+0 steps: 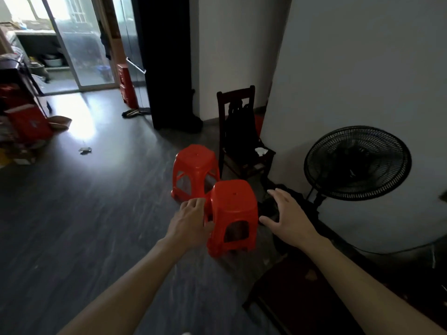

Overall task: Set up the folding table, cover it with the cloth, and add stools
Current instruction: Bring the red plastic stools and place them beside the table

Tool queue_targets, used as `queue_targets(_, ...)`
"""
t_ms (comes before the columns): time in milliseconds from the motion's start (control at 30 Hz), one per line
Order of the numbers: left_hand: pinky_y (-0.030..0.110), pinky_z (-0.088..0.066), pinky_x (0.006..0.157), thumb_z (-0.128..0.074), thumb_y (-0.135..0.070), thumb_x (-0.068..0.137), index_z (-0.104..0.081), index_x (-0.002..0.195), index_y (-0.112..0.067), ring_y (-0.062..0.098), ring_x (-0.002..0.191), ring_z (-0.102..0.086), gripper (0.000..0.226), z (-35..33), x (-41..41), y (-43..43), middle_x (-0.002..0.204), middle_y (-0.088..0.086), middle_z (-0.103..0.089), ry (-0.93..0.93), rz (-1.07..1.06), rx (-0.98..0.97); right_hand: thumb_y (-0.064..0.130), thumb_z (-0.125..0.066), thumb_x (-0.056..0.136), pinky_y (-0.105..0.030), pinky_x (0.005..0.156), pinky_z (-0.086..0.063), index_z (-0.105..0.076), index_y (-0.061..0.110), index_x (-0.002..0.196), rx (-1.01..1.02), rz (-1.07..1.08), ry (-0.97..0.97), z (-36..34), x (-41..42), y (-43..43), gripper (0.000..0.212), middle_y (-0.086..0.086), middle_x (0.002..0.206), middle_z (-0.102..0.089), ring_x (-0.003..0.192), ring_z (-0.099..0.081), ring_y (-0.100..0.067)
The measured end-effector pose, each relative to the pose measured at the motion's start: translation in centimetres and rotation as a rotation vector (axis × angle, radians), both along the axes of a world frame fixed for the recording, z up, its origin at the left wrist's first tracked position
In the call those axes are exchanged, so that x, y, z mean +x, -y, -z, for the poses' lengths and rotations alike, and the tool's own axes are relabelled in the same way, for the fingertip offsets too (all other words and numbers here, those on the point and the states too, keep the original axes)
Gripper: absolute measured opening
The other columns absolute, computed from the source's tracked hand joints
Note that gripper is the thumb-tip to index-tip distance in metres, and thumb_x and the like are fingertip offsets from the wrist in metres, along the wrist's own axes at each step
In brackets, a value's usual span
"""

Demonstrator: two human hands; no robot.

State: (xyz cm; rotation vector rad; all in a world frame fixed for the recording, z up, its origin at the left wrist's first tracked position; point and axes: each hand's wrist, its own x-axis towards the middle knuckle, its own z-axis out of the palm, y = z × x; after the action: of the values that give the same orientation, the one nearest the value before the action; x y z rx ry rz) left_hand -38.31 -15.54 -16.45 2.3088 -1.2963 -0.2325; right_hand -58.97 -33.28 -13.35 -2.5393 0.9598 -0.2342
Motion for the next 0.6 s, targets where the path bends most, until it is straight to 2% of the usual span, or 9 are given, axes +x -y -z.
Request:
queue_targets(133,0.042,-0.044,0.102,-0.060,-0.047,0.086,-0.041,0.140,-0.022,0.022,0.130,-0.041,0.063,1.4,6.0,5.1,0.142,0.001,-0.046,-0.016,0.036,0.053,0.054,-0.064,0.088,-0.038,0.121,-0.023,-0.022,0.023,0.155,-0.003,0.032,-0.037,1.1,5.7,3.7,0.085,-0.003,0.163,-0.019,0.149,-0.018,-0.019)
queue_targets(267,0.041,-0.048,0.096,-0.060,-0.049,0.085,-0.042,0.135,-0.024,0.020,0.126,-0.044,0.058,3.0,10.2,9.7,0.136,-0.001,-0.049,-0.071,0.036,0.056,0.053,-0.065,0.088,-0.035,0.118,-0.024,-0.023,0.023,0.154,0.045,0.081,-0.051,2.7,9.5,7.2,0.084,-0.002,0.161,-0.022,0.147,-0.022,-0.018)
queue_targets(433,0.039,-0.047,0.096,-0.059,-0.054,0.082,-0.038,0.139,-0.025,0.019,0.129,-0.042,0.067,6.0,14.7,15.5,0.139,-0.004,-0.047,-0.074,0.029,0.125,0.053,-0.067,0.086,-0.036,0.118,-0.025,-0.023,0.023,0.155,0.099,0.113,-0.081,5.2,13.6,13.2,0.087,-0.003,0.162,-0.021,0.148,-0.022,-0.020)
queue_targets(600,0.036,-0.049,0.094,-0.052,-0.063,0.082,-0.043,0.133,-0.031,0.016,0.125,-0.045,0.061,9.1,18.6,22.3,0.135,-0.008,-0.051,-0.080,0.023,0.165,0.050,-0.071,0.084,-0.039,0.120,-0.027,-0.023,0.023,0.156,0.178,0.117,-0.075,8.6,18.4,21.1,0.091,-0.003,0.162,-0.020,0.149,-0.020,-0.019)
